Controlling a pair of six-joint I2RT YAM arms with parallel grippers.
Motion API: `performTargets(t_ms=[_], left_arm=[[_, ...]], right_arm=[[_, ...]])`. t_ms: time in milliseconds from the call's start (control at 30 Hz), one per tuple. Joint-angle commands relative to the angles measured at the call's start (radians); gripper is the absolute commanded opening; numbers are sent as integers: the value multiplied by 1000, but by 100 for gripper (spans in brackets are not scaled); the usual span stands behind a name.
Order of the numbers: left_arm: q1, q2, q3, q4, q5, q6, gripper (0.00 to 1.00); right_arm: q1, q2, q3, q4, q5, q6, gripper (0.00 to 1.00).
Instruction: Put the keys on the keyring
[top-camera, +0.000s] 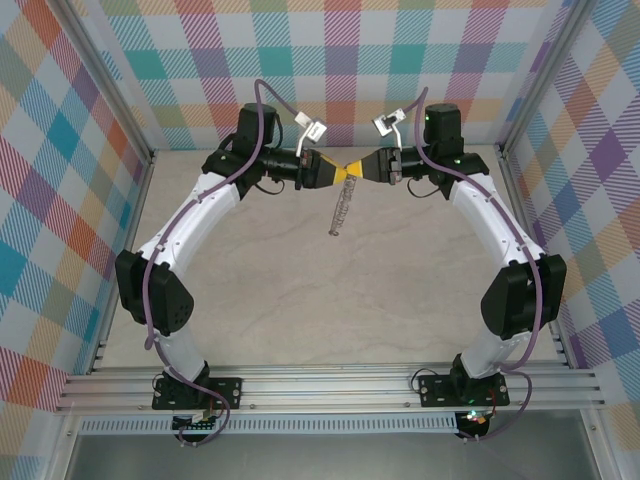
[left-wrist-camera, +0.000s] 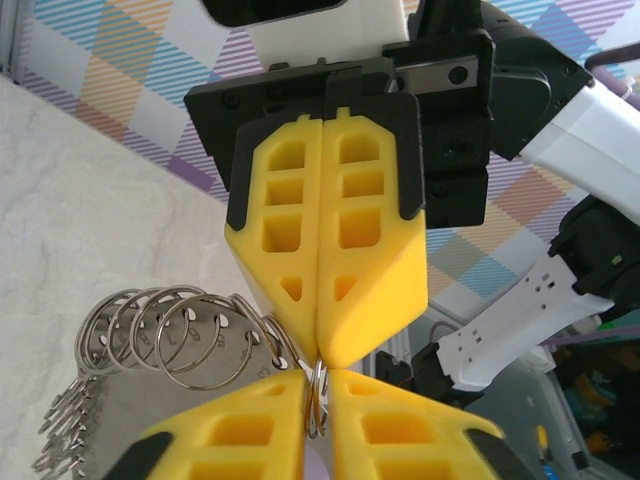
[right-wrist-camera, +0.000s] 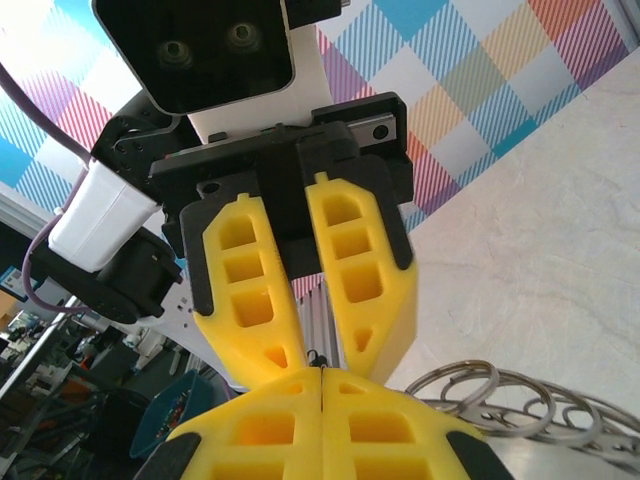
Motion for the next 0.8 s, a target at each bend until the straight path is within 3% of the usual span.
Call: performTargets(t_ms=[0,67,167,233,533,767], left_arm=[[-15,5,35,37,13,-6,3],[-18,5,35,43,4,-11,0],[-19,-4,33,47,-17,-10,0],[-18,-11,28,55,-29,-11,0],[-20,-84,-69,227,-65,-95,0],[-21,-138,-147,335,-75,-150,0]], right_arm=[[0,1,-16,38,-37,0,0],[-2,-10,-25,39,-25,4,0],[-6,-46,-54,53,20,18,29],[-16,-83,-92,97,54,52,41],[-55,-300,-396,376,277,266,53],[-48,-395,-573,666,382,505,53]])
